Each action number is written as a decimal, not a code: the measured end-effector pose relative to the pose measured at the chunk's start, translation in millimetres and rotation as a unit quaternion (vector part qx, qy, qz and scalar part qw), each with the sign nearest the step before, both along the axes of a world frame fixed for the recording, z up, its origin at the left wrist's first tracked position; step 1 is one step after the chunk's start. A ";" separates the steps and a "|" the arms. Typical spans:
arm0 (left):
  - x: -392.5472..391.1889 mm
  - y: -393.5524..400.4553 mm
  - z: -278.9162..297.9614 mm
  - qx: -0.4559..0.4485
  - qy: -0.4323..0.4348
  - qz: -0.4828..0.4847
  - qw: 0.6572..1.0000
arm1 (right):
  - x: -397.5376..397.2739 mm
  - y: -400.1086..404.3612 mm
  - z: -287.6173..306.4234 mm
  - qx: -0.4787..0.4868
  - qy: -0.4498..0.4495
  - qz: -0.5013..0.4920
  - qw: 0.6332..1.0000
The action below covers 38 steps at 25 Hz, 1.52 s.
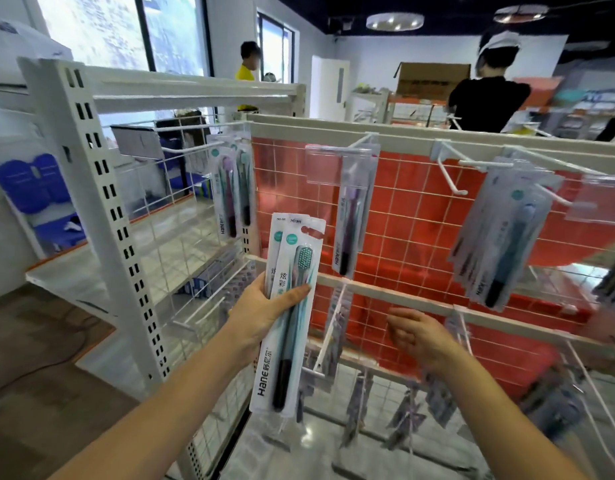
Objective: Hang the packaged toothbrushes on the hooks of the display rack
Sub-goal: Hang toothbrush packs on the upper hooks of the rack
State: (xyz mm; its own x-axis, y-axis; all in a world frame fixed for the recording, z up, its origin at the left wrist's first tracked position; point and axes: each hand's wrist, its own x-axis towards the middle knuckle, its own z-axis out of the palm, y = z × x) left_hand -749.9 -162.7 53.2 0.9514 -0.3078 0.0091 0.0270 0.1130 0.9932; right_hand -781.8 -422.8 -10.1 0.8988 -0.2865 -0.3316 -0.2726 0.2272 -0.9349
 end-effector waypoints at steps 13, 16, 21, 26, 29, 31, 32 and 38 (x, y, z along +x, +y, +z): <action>31.0 -9.8 6.6 -0.016 0.001 -0.015 1.000 | 117.7 49.7 80.8 -0.176 -0.196 0.013 0.965; 29.7 -3.5 -0.4 0.002 -0.033 -0.035 0.999 | 123.5 62.8 80.9 -0.167 -0.218 0.004 0.962; 29.1 0.8 -6.2 0.016 -0.046 -0.053 0.997 | 108.0 74.1 73.3 -0.162 -0.254 0.016 0.953; 30.6 1.4 -6.2 0.007 -0.051 -0.082 0.995 | 72.2 75.4 82.3 -0.180 -0.279 0.030 0.943; 34.1 3.9 -6.2 -0.010 -0.052 -0.088 0.995 | 53.5 79.0 85.9 -0.201 -0.276 0.037 0.939; 36.5 5.2 -7.1 -0.014 -0.052 -0.078 0.995 | 43.0 83.2 88.6 -0.194 -0.281 0.040 0.939; 38.7 5.5 -8.4 -0.016 -0.047 -0.069 0.996 | 38.7 85.6 90.1 -0.191 -0.286 0.044 0.938; 47.7 3.2 -12.3 -0.064 -0.010 -0.051 0.997 | 23.6 97.1 91.4 -0.172 -0.297 0.037 0.939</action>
